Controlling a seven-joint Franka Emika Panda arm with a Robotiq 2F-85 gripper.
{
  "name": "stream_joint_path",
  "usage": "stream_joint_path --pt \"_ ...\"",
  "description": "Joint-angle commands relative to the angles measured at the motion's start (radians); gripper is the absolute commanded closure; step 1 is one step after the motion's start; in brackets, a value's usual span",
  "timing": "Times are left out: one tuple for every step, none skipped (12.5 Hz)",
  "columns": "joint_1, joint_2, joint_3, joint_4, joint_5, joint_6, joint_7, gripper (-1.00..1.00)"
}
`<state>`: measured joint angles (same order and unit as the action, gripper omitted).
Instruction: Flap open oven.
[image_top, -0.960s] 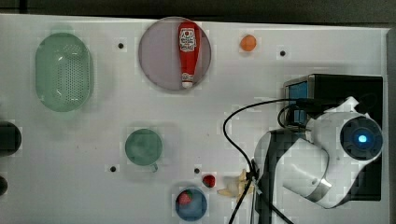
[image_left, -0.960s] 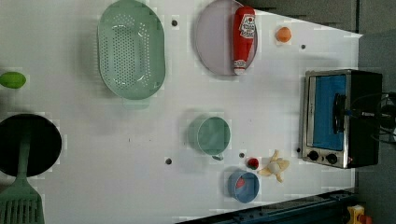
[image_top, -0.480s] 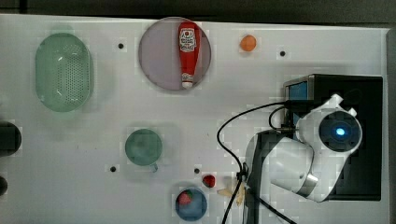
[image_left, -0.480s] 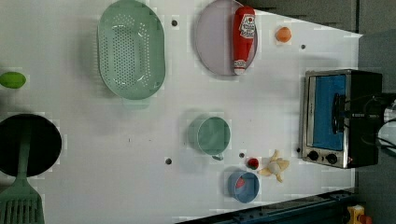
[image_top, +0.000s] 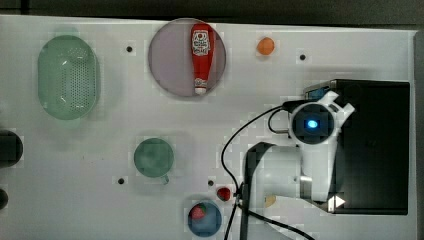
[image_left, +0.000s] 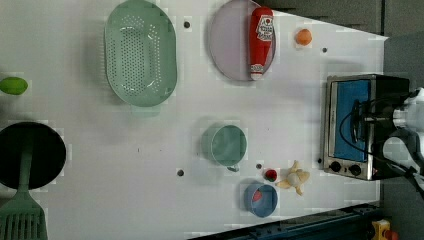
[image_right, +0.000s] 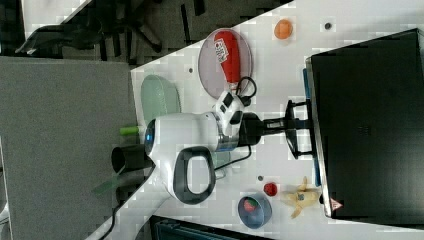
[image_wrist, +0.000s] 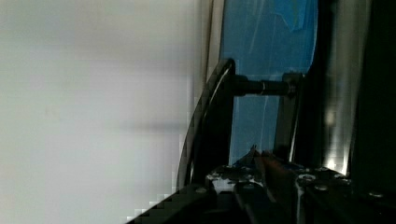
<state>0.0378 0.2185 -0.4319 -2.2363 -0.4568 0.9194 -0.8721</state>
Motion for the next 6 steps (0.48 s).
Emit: stream_joint_path --pt "0.108 0.084 0.058 -0.027 -0.118 -0.034 0.296 0.65" --pt "0.129 0.103 0.068 -0.027 -0.158 -0.058 0.367 0.65" --pt "0.151 0.123 0.076 -0.025 -0.189 -0.088 0.452 0.65" --pt "0.175 0.141 0.084 -0.022 -0.222 -0.123 0.535 0.65" --pt "0.202 0.161 0.09 -0.018 -0.256 -0.155 0.619 0.65" --pt "0.228 0.183 0.096 -0.013 -0.296 -0.181 0.694 0.65"
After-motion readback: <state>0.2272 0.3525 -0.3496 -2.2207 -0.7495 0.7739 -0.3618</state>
